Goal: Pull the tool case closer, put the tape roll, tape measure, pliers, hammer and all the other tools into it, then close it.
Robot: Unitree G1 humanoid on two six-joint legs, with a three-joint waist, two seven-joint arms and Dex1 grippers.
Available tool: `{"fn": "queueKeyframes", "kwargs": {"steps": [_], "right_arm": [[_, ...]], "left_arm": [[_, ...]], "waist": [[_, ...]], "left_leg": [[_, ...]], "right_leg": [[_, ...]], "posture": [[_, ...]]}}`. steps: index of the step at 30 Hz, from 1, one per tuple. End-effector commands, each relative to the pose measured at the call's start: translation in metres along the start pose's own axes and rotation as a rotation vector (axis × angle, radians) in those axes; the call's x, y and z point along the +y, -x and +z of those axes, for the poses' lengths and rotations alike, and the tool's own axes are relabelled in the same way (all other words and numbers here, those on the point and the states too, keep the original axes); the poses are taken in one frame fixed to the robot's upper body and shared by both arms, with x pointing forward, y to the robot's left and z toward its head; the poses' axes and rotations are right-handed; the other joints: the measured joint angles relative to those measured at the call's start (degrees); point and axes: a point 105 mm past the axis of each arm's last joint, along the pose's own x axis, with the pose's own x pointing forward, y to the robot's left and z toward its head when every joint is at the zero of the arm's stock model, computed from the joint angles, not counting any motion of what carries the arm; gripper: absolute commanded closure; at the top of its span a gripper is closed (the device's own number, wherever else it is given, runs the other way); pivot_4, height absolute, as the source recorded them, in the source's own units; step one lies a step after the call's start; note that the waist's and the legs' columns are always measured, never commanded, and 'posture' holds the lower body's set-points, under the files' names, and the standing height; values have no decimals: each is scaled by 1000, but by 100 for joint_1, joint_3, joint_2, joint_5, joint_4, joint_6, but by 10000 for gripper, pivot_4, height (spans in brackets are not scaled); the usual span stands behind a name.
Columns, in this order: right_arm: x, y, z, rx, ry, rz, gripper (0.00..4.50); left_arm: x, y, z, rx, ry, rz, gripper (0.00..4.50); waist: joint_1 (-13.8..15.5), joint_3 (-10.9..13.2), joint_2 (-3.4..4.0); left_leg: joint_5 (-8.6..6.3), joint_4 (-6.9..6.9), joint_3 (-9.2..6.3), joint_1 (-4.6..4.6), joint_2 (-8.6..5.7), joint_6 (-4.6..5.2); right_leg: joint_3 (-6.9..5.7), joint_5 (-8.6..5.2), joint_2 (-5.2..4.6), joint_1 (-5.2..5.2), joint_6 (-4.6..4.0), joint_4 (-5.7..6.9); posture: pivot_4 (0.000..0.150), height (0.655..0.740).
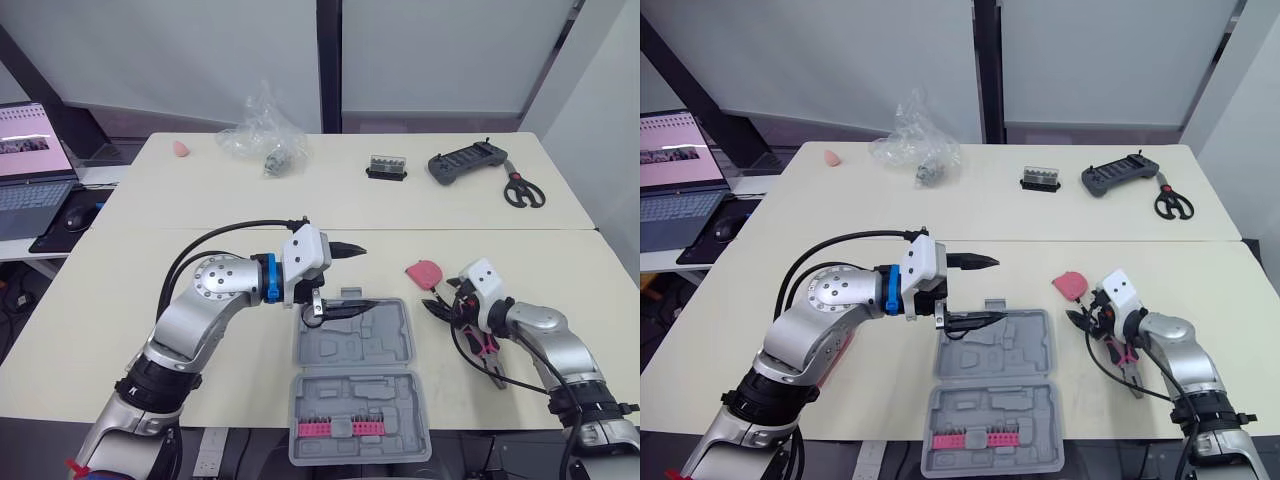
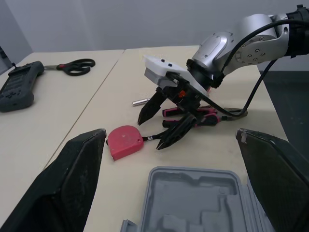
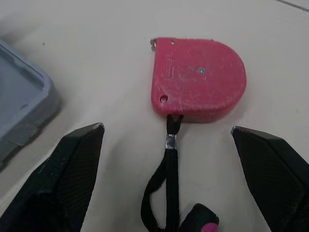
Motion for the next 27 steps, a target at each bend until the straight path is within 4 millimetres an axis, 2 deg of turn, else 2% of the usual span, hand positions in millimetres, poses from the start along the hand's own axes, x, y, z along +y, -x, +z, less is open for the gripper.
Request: {"fn": "queueKeyframes", "kwargs": {"steps": [1,4,7,11,13,17,24,27], "right_arm": [[-1,-4,4,-14,18,-4,0],[0,-6,2,-10,18,-5,0],[2,-8,0,-10,19,3,6016],[11,-10,-4,-1,9,34,19720],[15,-9,-5,-1,6,41,24275],[18,-8,-7,1,10,47,31442],[10,-5,-9,5,20,7,43703],[8,-5,-7,-3,21,2,44873]], "left_arm": [[-1,0,7,-15,-42,-7,161],[-2,0,7,-14,-41,-8,161],[-2,0,8,-20,-22,-1,0],[-3,0,6,-10,-23,-2,0],[-3,1,5,-4,-28,-8,0],[-3,2,4,5,-35,-17,0],[-1,1,5,0,-42,-31,0],[0,0,7,-6,-46,-41,0]], "waist": [[-12,0,0],[-17,0,0],[-15,0,0],[-21,0,0],[-20,0,0],[-18,-1,0],[-14,0,0],[-8,0,0]], "left_leg": [[0,-1,0,0,0,0],[0,-1,0,1,1,0],[0,0,-2,1,1,0],[0,0,-2,2,1,0],[0,0,-2,2,1,0],[0,0,-4,2,1,0],[0,0,-4,2,1,0],[0,0,-4,2,1,0]], "right_leg": [[0,0,0,-1,0,0],[0,0,0,0,0,0],[-1,0,0,1,0,1],[-1,0,1,1,0,1],[-1,0,1,2,0,1],[-1,0,1,2,0,1],[-2,0,1,2,0,0],[-3,0,1,3,0,0]], "posture": [[1500,7400],[1500,7400],[1500,7400],[1500,7400],[1500,7400],[1500,7400],[1500,7400],[1500,7400]]}}
